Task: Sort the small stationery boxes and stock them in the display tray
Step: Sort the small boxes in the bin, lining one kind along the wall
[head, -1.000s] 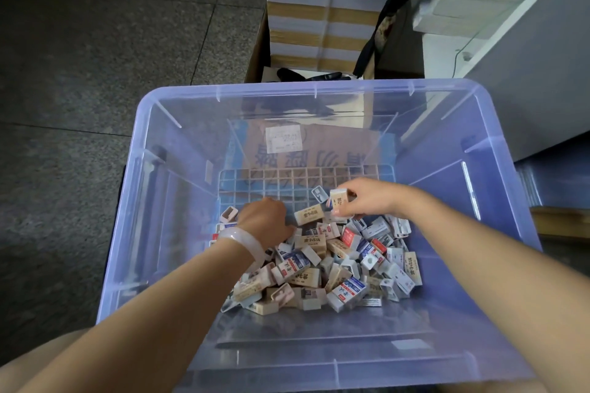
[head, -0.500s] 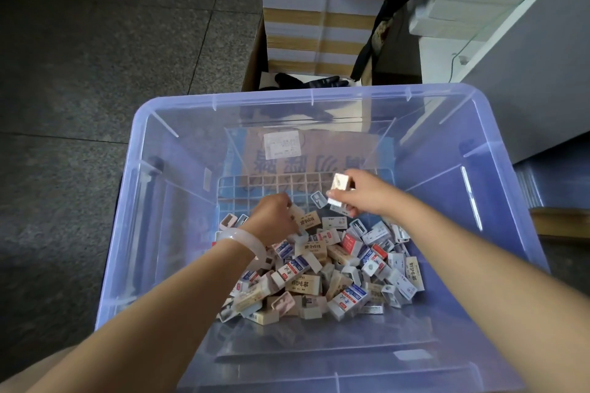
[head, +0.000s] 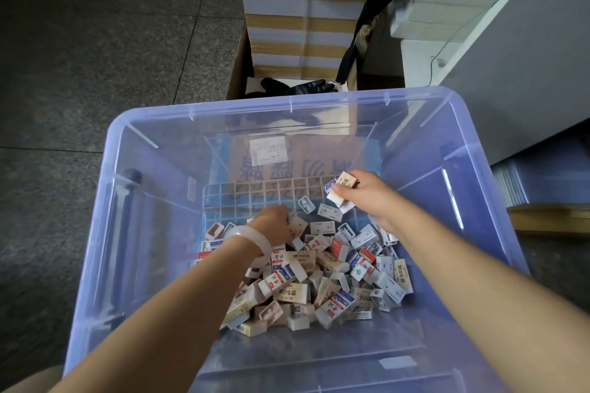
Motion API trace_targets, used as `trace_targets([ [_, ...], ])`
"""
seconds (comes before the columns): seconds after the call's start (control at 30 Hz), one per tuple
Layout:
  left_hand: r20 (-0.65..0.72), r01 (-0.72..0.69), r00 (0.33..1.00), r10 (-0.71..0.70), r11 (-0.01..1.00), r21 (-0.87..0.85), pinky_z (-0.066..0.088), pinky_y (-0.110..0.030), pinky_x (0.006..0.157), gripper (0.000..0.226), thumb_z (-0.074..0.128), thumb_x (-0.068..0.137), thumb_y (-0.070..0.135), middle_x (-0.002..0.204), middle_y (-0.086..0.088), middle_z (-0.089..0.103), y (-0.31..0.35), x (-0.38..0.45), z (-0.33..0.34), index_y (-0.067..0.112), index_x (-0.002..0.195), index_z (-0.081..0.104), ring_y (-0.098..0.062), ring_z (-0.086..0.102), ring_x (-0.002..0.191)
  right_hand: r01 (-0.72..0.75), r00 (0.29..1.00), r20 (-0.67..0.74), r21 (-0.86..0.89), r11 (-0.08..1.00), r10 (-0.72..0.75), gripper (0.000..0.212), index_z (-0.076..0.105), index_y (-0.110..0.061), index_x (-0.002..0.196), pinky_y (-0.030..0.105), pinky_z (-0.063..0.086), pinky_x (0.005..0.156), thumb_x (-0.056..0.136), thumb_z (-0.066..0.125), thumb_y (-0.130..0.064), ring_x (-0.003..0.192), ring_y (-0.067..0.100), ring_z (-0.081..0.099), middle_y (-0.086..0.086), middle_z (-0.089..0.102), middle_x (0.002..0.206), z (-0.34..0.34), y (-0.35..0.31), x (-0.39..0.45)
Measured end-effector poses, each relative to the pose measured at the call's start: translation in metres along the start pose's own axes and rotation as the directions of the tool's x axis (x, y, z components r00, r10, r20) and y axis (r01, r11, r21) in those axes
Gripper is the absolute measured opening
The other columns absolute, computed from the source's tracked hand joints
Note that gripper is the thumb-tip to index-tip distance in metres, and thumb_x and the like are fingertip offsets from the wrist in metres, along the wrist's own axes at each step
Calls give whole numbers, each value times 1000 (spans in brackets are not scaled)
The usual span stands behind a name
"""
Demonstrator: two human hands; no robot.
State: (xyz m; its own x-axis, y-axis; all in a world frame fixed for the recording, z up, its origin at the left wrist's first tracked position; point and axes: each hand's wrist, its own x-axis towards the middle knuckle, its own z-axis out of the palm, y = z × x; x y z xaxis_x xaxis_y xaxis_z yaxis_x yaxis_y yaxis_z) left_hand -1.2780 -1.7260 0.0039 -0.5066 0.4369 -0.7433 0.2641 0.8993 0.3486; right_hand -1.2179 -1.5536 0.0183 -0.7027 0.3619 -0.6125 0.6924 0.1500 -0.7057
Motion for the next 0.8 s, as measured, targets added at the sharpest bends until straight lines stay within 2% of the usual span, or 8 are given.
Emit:
trace_targets([
  [0.07,5,24,1000,-24,1000,-5,36,-23,65,22,52,94,17,92,-3,48,-2,-2,1,5,113,50,-16,47,77,-31,1000,5,33,999,31,10,60,-14,99,25,46,67,89,63,-13,86,18,59,6,64,97,0,-2,0],
  [0.2,-84,56,995,-60,997,-47,30,-19,52,20,50,95,14,76,3,42,3,-6,10,6,113,47,-8,40,64,-114,993,35,170,979,110,21,59,-3,108,29,54,78,87,62,-2,94,24,62,15,63,106,3,-4,-1],
  [0.33,-165,73,982,-97,987,-146,29,-21,49,24,52,95,15,78,2,43,9,-2,15,6,117,45,-8,40,64,-160,986,78,210,965,146,27,56,0,115,32,53,86,88,59,1,104,29,61,17,62,112,7,-9,-7],
  [0.47,-176,152,966,-191,965,-215,39,-25,62,35,57,89,2,95,-4,48,11,-1,22,6,121,44,-17,49,80,-178,981,123,289,941,147,29,54,0,117,33,50,90,88,57,1,109,28,58,13,60,109,17,-19,-8],
  [0.53,-171,158,963,-207,951,-265,43,-26,68,37,59,87,1,97,-4,50,10,-1,26,7,120,44,-19,52,85,-175,981,133,292,940,142,27,55,2,116,35,50,93,89,57,0,110,29,58,13,60,107,28,-27,-6],
  [0.63,-217,97,962,-165,951,-292,46,-30,72,30,58,89,6,86,0,48,12,-8,27,8,114,42,-20,53,84,-180,983,96,311,933,158,25,55,5,114,41,48,96,90,56,0,111,32,58,21,61,113,45,-37,2],
  [0.73,-238,20,965,-107,940,-340,38,-22,62,21,55,92,10,78,3,42,10,-19,15,8,106,40,-10,44,69,-198,979,38,401,895,199,24,55,5,114,38,48,94,91,55,0,111,32,59,22,60,118,53,-38,12],
  [0.8,-209,51,968,-140,922,-383,34,-18,53,19,58,91,12,82,1,45,0,-27,-3,11,96,39,-6,39,65,-218,973,26,424,879,228,25,54,5,116,36,48,91,91,54,0,110,32,59,22,60,118,55,-34,17],
])
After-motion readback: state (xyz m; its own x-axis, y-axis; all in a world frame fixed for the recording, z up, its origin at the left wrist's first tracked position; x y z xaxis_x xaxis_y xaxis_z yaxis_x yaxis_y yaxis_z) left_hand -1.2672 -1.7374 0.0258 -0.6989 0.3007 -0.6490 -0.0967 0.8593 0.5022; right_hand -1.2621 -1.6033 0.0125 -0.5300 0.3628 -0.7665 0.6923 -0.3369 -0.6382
